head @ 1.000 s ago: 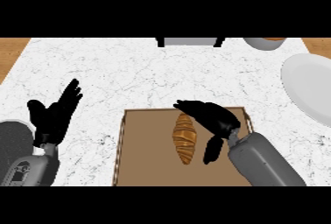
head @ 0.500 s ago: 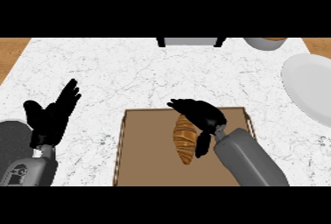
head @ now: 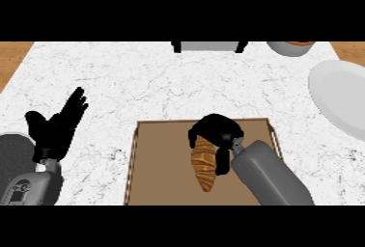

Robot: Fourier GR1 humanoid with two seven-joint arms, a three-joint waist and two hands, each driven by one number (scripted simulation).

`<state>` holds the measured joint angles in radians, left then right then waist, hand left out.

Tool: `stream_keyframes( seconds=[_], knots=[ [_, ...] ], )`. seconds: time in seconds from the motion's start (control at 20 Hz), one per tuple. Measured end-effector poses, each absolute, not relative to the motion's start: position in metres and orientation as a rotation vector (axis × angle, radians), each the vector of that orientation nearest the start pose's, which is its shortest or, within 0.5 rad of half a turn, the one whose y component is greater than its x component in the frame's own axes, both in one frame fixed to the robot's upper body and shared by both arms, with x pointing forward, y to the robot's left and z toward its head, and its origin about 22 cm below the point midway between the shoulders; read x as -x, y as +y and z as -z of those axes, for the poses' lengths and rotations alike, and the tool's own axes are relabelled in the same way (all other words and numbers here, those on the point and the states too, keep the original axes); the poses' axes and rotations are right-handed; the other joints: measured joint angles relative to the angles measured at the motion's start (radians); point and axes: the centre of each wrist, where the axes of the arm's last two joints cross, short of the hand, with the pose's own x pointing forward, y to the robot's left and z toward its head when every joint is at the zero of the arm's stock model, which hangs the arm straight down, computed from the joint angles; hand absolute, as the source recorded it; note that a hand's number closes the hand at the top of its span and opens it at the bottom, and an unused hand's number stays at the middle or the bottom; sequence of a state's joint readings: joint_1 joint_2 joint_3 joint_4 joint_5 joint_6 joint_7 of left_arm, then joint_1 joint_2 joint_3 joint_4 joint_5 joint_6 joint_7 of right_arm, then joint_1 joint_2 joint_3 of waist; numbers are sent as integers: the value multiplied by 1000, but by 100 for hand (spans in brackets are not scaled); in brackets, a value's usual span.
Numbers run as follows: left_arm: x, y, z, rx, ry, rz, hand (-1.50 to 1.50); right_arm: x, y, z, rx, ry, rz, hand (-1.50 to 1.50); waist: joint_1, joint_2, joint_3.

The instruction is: Pick the croissant from the tray and place it in the plate

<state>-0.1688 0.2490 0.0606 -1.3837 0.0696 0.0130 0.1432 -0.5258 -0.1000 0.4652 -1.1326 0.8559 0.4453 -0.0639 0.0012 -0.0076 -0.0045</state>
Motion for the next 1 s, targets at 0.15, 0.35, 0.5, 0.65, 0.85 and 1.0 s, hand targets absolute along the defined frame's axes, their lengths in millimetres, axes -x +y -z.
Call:
stream_keyframes(
  seconds=[0.15,0.35,0.5,0.65,0.85,1.0],
  knots=[
    [-291,288,-21,-179,-1412,81,0,-322,-102,-20,168,-1312,-1702,150,-2,0,0],
    [-286,291,-18,-169,-1404,78,0,-319,-99,-16,181,-1351,-1673,150,-1,-1,-2],
    [-283,289,-16,-174,-1408,78,0,-318,-101,-24,276,-1416,-1611,150,-2,1,-1],
    [-282,286,-16,-174,-1411,85,0,-342,-133,-33,477,-1375,-1399,150,-2,8,3],
    [-283,287,-19,-175,-1417,84,0,-372,-186,-53,770,-1268,-1044,150,2,19,5],
    [-285,287,-22,-168,-1419,92,0,-389,-209,-81,986,-1265,-807,150,13,20,5]
  ],
)
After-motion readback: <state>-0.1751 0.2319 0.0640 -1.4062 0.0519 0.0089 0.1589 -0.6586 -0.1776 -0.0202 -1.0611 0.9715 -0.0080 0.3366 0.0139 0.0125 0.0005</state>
